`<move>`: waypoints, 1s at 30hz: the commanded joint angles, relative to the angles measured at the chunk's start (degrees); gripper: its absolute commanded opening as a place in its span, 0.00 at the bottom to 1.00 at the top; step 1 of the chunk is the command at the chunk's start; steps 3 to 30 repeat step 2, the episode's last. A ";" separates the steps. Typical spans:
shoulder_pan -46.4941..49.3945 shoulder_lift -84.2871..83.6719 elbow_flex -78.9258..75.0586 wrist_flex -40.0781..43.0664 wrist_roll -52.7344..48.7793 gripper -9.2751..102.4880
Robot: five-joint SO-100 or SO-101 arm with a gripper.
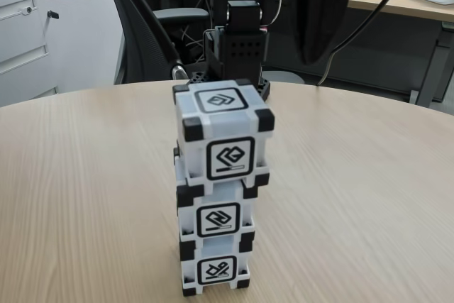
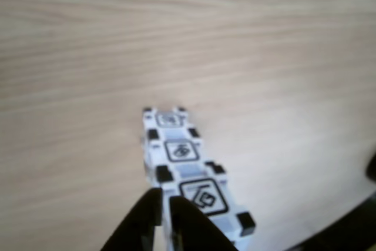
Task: Stack cubes from left to right.
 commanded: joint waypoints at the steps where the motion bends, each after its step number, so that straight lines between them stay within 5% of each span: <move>1: 0.70 2.02 -0.62 0.53 -0.09 0.08; 30: 1.14 2.11 -0.62 0.53 0.00 0.08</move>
